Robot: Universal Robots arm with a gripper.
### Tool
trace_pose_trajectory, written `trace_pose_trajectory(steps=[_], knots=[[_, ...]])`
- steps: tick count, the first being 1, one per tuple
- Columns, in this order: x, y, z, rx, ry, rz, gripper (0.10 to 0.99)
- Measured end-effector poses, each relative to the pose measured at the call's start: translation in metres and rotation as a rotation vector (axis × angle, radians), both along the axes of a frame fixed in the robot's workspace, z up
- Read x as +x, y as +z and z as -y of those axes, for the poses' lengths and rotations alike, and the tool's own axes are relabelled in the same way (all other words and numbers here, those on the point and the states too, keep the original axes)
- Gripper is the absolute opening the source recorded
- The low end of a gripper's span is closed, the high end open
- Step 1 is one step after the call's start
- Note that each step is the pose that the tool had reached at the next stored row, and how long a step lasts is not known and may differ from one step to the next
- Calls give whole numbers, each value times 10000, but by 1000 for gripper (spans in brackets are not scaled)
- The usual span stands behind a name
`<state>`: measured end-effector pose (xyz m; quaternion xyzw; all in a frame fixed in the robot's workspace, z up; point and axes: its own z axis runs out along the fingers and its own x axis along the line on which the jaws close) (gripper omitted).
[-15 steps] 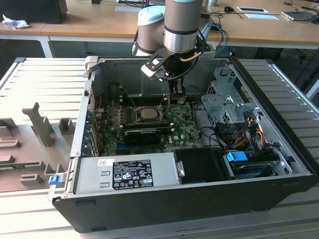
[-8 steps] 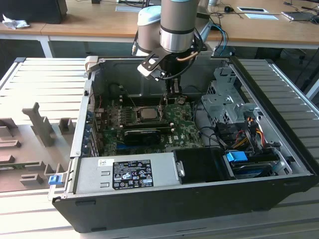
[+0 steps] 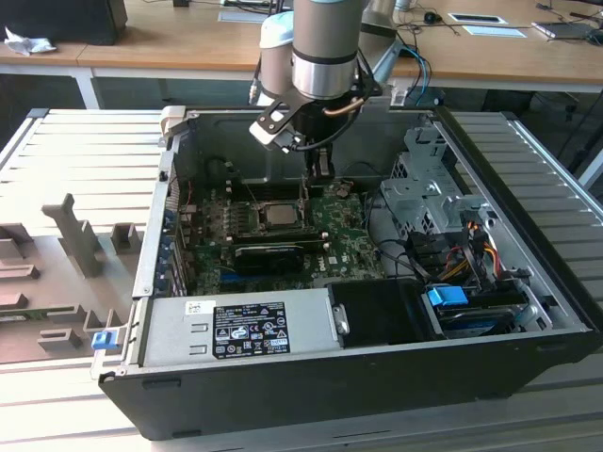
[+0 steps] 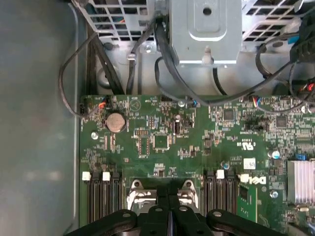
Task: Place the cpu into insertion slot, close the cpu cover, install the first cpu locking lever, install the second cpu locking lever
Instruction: 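Close the cpu cover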
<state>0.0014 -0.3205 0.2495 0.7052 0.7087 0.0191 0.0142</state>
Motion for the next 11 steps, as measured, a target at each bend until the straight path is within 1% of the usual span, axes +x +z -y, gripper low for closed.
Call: trace_pose_trajectory(steps=[3,5,7,10,11], knots=[[-77,-39,0,1,0,0,106],[-88,-66,0,0,-1,0,106],[-111,-77,1,0,0,0,106],[-225,-83,0,0,2,0,106],[-243,-84,0,1,2,-1,106]])
